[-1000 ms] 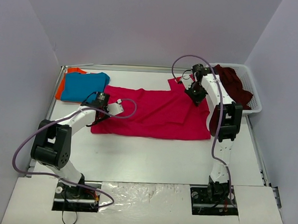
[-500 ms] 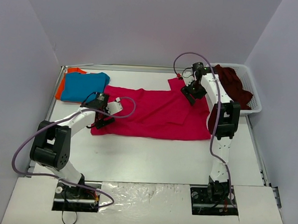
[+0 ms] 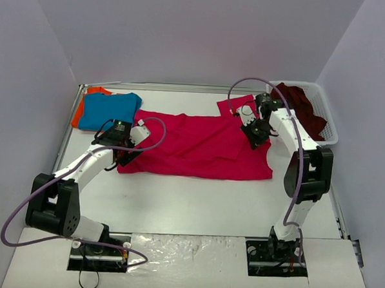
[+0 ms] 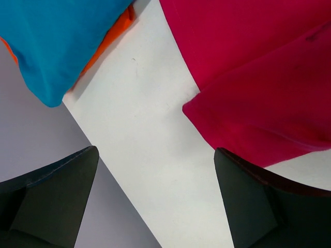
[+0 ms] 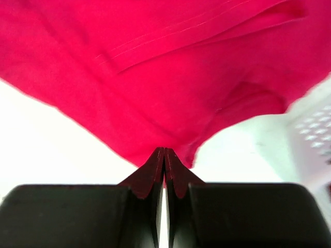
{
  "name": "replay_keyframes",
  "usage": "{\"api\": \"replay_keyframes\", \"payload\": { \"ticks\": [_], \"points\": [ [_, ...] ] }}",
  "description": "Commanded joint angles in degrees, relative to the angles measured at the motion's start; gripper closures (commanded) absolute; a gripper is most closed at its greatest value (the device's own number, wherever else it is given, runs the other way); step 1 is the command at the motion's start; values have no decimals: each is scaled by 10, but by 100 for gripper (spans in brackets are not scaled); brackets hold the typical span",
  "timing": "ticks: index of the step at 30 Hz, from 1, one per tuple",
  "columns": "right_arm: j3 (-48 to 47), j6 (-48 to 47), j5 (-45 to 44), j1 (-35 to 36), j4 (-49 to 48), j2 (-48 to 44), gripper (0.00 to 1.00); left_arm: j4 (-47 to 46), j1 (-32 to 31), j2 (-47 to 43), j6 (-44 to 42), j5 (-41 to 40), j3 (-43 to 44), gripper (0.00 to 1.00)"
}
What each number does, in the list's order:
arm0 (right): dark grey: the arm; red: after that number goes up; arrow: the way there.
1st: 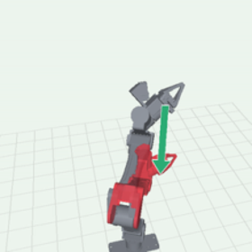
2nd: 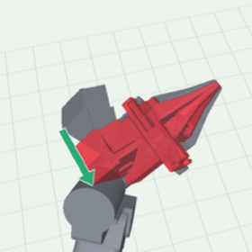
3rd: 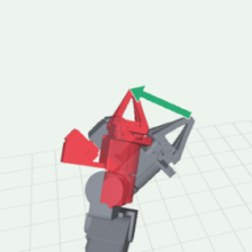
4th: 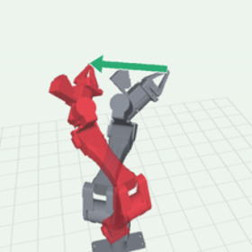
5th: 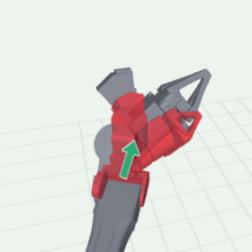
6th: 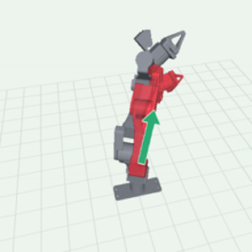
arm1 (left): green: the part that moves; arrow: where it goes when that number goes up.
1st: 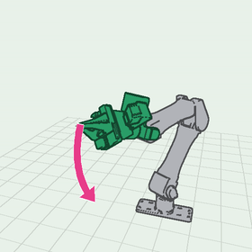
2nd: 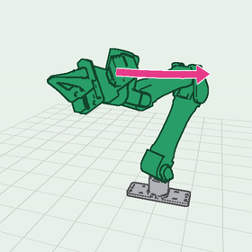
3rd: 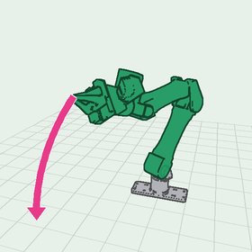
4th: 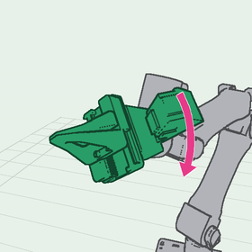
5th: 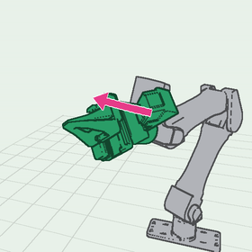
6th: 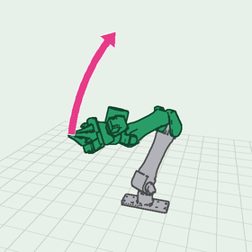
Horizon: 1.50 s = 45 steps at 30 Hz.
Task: Fold and stack the t-shirts
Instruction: Fold the flattened tshirt in 1/3 of the way
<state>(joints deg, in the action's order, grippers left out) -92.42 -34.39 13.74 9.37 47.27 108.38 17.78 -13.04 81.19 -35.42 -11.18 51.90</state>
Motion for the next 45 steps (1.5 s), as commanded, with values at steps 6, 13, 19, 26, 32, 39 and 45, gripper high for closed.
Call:
{"api": "replay_keyframes", "payload": {
  "ticks": [6, 13, 19, 26, 32, 39, 45],
  "points": [
    [72, -12, 50, 31, 8, -7, 100, 42, 25, -49, 39, 15, -6, 6],
    [60, 5, 51, 66, -9, 47, 100, 45, 34, -71, 47, 24, -21, 6],
    [51, 15, 47, 87, -13, 79, 100, 37, 38, -69, 48, 25, -30, 6],
    [44, 25, 42, 100, -19, 93, 100, 28, 41, -67, 49, 34, -38, 6],
    [7, 32, 28, 102, -23, 134, 100, 28, 43, -69, 49, 38, -43, 6],
    [-71, 39, 0, 104, -19, 190, 100, 30, 50, -74, 53, 44, -44, 6],
    [-143, 41, -19, 109, -17, 216, 100, 32, 56, -74, 53, 48, -43, 6]
  ]
}}
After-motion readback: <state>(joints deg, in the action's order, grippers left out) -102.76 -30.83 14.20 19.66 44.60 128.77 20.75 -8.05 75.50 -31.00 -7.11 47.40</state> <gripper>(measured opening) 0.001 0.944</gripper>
